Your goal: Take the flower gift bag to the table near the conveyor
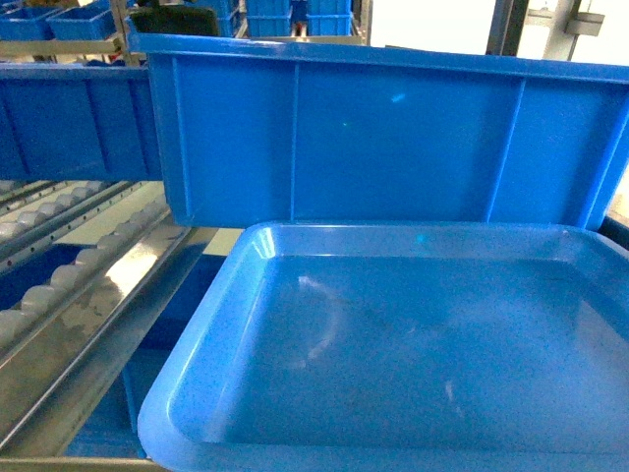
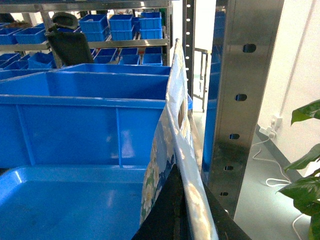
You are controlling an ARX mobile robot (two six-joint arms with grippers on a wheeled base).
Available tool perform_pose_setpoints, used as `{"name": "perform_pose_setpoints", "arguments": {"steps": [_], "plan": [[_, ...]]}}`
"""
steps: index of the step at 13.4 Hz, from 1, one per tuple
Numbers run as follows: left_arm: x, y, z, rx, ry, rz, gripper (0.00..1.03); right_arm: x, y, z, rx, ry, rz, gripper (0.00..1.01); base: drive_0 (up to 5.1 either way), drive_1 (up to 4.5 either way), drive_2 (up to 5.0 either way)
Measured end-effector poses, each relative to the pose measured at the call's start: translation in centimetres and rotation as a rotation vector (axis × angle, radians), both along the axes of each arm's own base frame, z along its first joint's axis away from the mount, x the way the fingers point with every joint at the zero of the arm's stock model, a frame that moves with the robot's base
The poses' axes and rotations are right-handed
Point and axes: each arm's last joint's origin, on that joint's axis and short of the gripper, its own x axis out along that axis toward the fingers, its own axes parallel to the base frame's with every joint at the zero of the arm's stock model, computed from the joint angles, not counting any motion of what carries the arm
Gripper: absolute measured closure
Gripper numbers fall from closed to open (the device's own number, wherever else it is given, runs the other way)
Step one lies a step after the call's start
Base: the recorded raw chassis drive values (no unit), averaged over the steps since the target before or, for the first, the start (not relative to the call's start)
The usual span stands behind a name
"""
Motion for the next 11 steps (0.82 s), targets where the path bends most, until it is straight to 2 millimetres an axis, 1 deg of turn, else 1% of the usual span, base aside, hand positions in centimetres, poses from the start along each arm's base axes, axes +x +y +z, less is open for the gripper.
{"name": "perform_pose_setpoints", "arguments": {"steps": [1,6,11], "plan": [[-0.4,0.5,-0.18,-0.003,-0.013,0.021,1.01,0.0,0.0,0.0,0.0,0.0,0.0,0.99,0.0,0.0,0.0],[-0.28,0.33,-0.21,-0.002,-0.008,0.0,1.01,0.05,-0.01,-0.11,0.001,0.007,0.0,0.99,-4.6,1.37,3.7],[-0.29,0.34,-0.2,-0.002,-0.009,0.001,1.01,0.02,0.0,-0.09,0.001,0.004,0.0,0.99,-4.7,0.78,3.9]]}}
